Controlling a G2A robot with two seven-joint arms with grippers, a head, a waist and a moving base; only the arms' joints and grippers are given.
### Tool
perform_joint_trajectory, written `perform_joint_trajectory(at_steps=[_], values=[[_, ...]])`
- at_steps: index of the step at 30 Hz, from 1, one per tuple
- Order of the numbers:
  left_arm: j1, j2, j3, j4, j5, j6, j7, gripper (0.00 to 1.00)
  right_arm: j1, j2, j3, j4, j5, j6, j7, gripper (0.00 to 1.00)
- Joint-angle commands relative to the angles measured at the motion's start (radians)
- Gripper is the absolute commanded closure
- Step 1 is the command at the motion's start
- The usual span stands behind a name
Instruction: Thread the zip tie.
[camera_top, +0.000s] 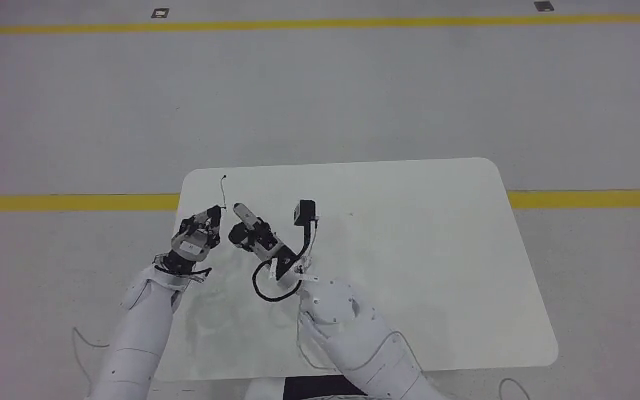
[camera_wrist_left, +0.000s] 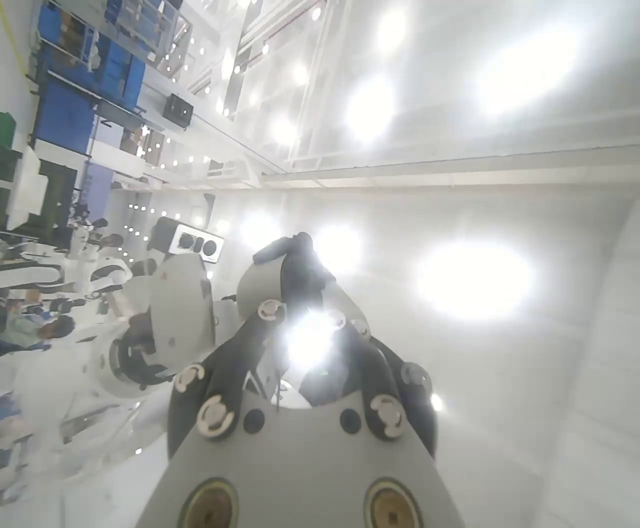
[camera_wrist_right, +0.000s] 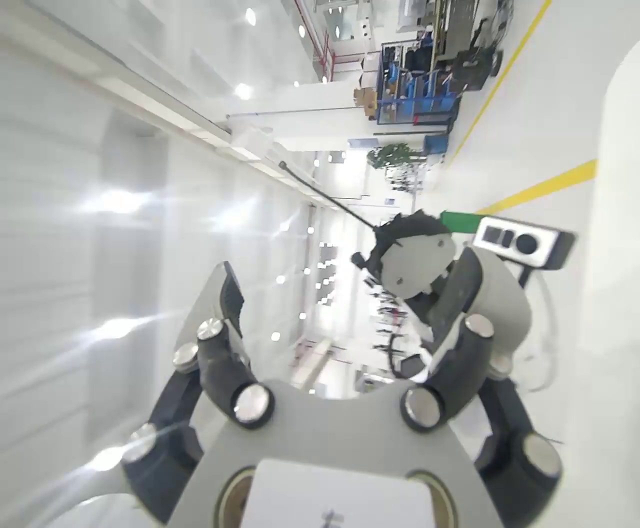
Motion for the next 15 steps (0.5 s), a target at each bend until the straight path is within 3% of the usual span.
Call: perform_joint_trajectory(at_steps=[1, 6, 15], values=[[0.007, 0.000, 0.001, -0.005, -0.024, 0.028, 0.006, 1.00, -0.001, -0.003, 0.010, 0.014, 0.097, 0.000, 0.052, 0.00], [0.012, 0.001, 0.000, -0.008, -0.074, 0.059, 0.026, 1.00, 0.011, -0.018, 0.035, 0.060, 0.237, 0.000, 0.153, 0.00], [0.011, 0.002, 0.003, -0.012, -0.067, 0.053, 0.021, 1.00, 0.012, -0.019, 0.036, 0.062, 0.269, 0.005, 0.170, 0.00]])
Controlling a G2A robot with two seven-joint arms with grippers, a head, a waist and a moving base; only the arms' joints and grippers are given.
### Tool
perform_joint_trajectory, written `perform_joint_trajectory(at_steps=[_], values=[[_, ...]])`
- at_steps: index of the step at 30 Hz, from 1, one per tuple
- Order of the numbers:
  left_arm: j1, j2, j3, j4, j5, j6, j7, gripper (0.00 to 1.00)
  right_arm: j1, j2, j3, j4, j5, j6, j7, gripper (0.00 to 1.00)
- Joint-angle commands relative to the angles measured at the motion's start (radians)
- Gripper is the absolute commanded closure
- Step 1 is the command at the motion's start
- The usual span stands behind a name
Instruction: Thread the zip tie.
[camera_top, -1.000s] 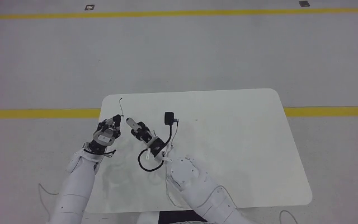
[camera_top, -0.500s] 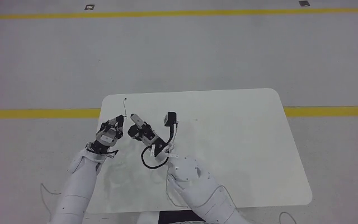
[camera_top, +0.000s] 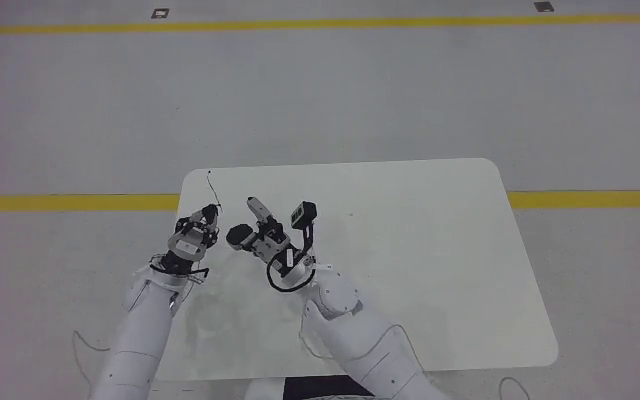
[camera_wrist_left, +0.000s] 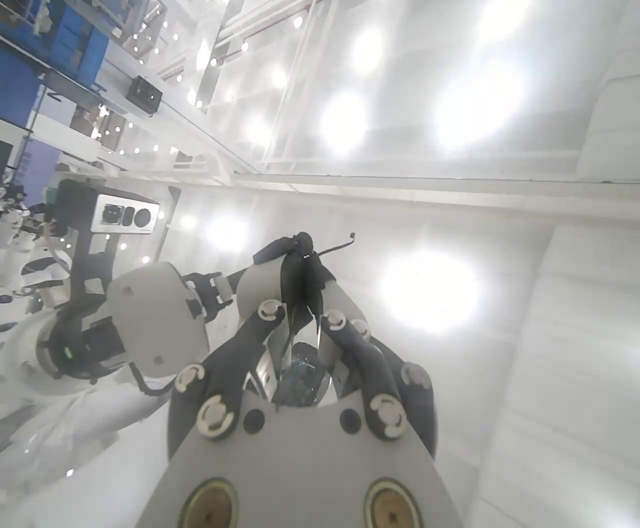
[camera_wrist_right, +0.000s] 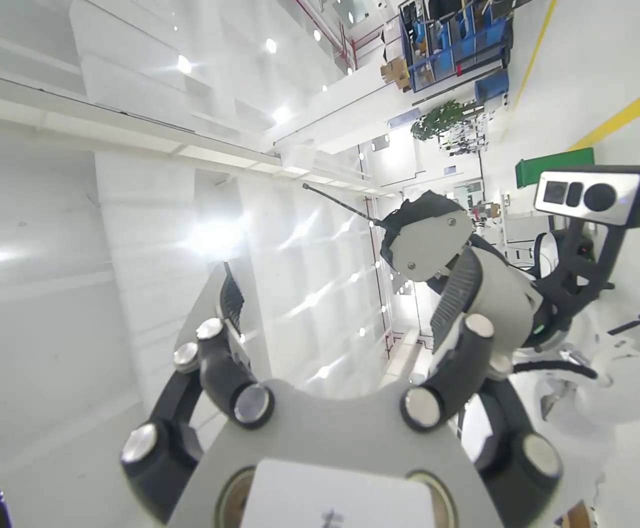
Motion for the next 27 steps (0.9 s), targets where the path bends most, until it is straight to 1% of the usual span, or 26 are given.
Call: perform_joint_trajectory(at_steps=[1, 8, 10, 11, 12, 14, 18, 21, 27], values=[[0.000, 0.000, 0.000, 0.000, 0.000, 0.000, 0.000, 1.00, 0.000, 0.001, -0.002, -0.002, 0.030, 0.005, 0.000, 0.00], [0.000, 0.000, 0.000, 0.000, 0.000, 0.000, 0.000, 1.00, 0.040, -0.013, -0.036, 0.042, 0.124, -0.002, -0.005, 0.00], [0.000, 0.000, 0.000, 0.000, 0.000, 0.000, 0.000, 1.00, 0.053, -0.018, -0.043, 0.058, 0.142, -0.002, -0.007, 0.35], [0.000, 0.000, 0.000, 0.000, 0.000, 0.000, 0.000, 1.00, 0.058, -0.020, -0.046, 0.066, 0.150, -0.002, -0.008, 0.48], [0.000, 0.000, 0.000, 0.000, 0.000, 0.000, 0.000, 1.00, 0.065, -0.022, -0.047, 0.073, 0.157, -0.002, -0.012, 0.51], [0.000, 0.000, 0.000, 0.000, 0.000, 0.000, 0.000, 1.00, 0.071, -0.024, -0.050, 0.085, 0.178, -0.002, -0.013, 0.53], [0.000, 0.000, 0.000, 0.000, 0.000, 0.000, 0.000, 1.00, 0.084, -0.028, -0.057, 0.104, 0.216, -0.002, -0.010, 0.61], [0.000, 0.000, 0.000, 0.000, 0.000, 0.000, 0.000, 1.00, 0.091, -0.030, -0.061, 0.117, 0.236, -0.002, -0.005, 0.64], [0.000, 0.000, 0.000, 0.000, 0.000, 0.000, 0.000, 1.00, 0.105, -0.034, -0.073, 0.147, 0.270, -0.002, 0.002, 0.64]])
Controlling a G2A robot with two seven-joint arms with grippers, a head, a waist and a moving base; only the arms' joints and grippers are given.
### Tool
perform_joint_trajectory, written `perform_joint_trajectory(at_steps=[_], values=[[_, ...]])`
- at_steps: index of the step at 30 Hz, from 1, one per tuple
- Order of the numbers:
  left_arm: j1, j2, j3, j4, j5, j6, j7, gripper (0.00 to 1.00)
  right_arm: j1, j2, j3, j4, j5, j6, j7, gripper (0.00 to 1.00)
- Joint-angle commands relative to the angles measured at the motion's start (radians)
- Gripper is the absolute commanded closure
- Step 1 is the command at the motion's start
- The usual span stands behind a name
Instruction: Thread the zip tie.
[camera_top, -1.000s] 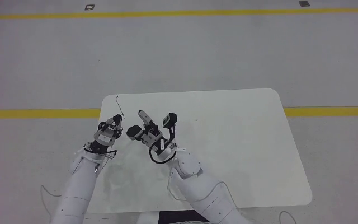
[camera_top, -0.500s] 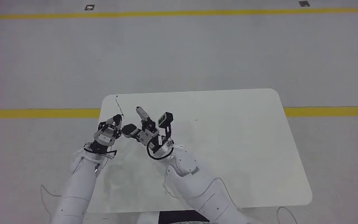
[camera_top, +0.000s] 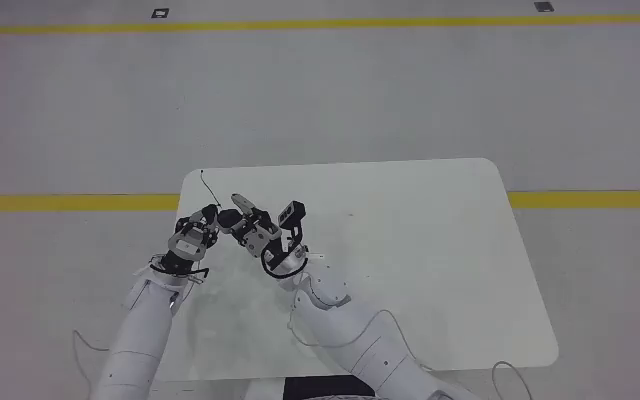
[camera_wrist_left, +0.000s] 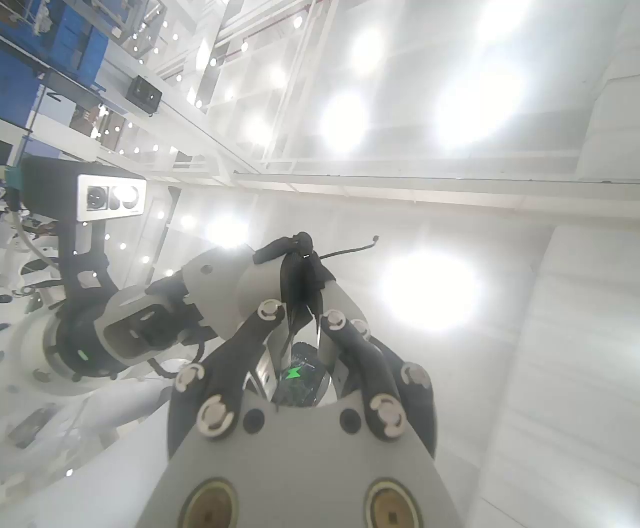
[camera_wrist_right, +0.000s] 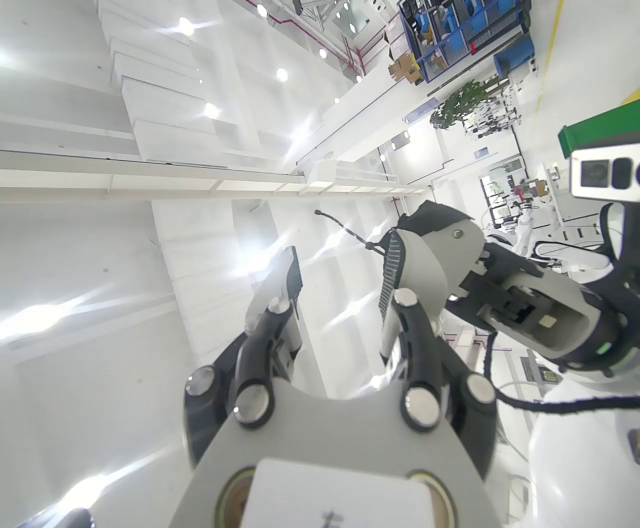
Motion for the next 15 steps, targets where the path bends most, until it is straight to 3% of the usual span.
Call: perform_joint_trajectory(at_steps=[1, 15], values=[[0.000, 0.000, 0.000, 0.000, 0.000, 0.000, 0.000, 1.00, 0.005, -0.001, -0.005, 0.011, 0.009, 0.000, 0.000, 0.64], [0.000, 0.000, 0.000, 0.000, 0.000, 0.000, 0.000, 1.00, 0.046, -0.015, -0.041, 0.072, 0.054, 0.000, -0.011, 0.64]])
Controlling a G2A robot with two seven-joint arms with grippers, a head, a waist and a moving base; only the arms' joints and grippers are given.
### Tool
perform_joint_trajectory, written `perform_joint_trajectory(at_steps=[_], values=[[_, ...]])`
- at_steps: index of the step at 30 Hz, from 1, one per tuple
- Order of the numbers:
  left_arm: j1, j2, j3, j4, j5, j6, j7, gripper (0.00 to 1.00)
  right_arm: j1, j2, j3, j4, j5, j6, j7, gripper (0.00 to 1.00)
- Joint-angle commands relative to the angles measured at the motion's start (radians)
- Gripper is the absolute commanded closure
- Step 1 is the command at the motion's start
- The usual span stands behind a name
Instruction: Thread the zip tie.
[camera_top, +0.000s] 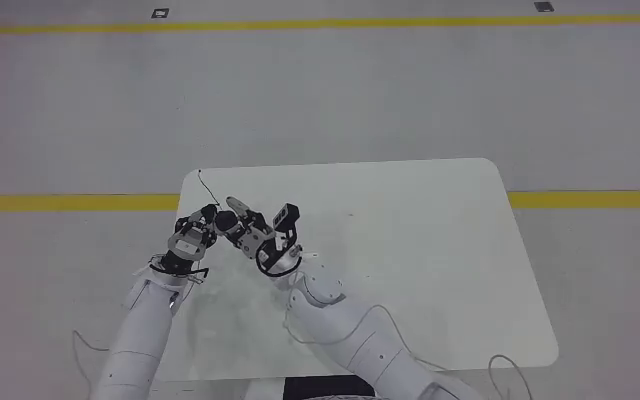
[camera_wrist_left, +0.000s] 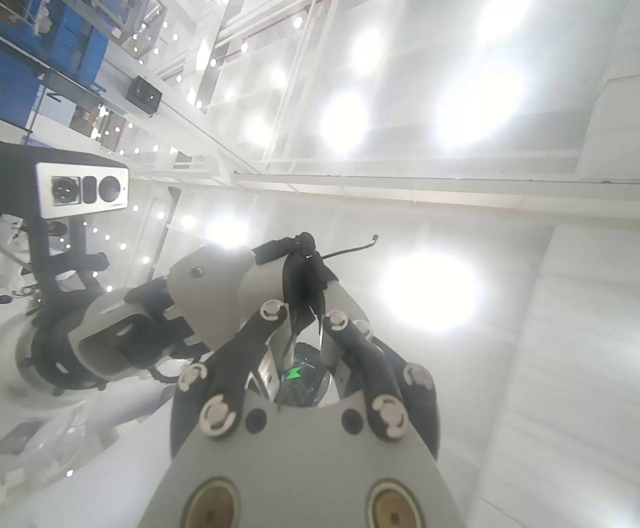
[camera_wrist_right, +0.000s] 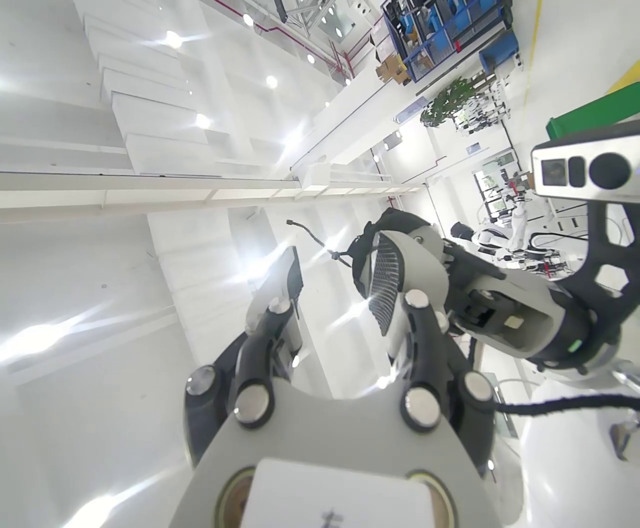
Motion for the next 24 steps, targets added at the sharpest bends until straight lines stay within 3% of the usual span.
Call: perform_joint_trajectory(at_steps=[1, 12, 18, 20, 24], values=[[0.000, 0.000, 0.000, 0.000, 0.000, 0.000, 0.000, 1.00, 0.004, -0.002, -0.001, 0.003, 0.001, 0.000, -0.002, 0.64], [0.000, 0.000, 0.000, 0.000, 0.000, 0.000, 0.000, 1.00, 0.025, -0.012, -0.002, 0.024, -0.001, 0.000, -0.008, 0.71], [0.000, 0.000, 0.000, 0.000, 0.000, 0.000, 0.000, 1.00, 0.030, -0.014, -0.004, 0.032, 0.003, 0.000, -0.006, 0.85], [0.000, 0.000, 0.000, 0.000, 0.000, 0.000, 0.000, 1.00, 0.030, -0.015, -0.004, 0.035, 0.003, 0.000, -0.005, 1.00], [0.000, 0.000, 0.000, 0.000, 0.000, 0.000, 0.000, 1.00, 0.027, -0.013, -0.001, 0.039, -0.007, 0.000, -0.002, 1.00]])
